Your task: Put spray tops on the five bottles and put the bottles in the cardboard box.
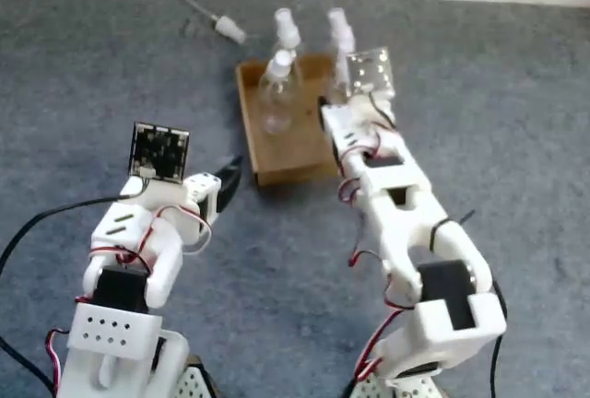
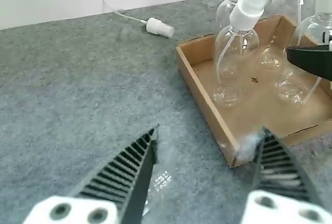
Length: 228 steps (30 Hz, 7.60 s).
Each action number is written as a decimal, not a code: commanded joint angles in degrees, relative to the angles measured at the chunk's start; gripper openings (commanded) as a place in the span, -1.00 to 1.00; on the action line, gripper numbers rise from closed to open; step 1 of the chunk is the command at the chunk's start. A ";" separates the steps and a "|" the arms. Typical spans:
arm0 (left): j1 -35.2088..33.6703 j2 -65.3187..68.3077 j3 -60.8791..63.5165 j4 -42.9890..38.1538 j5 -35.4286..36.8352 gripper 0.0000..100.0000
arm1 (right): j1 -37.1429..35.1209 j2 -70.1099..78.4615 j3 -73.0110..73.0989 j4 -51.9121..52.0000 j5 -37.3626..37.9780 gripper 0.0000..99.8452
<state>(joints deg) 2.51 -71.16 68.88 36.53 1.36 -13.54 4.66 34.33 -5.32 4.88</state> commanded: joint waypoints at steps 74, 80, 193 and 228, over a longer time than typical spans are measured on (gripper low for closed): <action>-0.31 -0.57 -1.54 -1.32 0.35 -0.53 | -2.59 -42.86 -4.88 42.95 0.35 -0.54; -1.27 -0.75 -2.42 -1.05 0.35 -0.53 | -2.07 -63.16 8.22 57.80 0.79 -0.88; -3.74 -33.01 28.26 41.23 0.35 -0.53 | 2.86 -110.02 69.67 77.23 6.42 -0.94; -3.56 -33.01 28.26 41.23 0.35 -0.53 | 2.77 -110.02 69.67 77.23 6.42 -0.94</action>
<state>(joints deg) -2.15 -103.60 95.87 77.41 1.36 -11.08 -104.53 95.52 71.60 10.77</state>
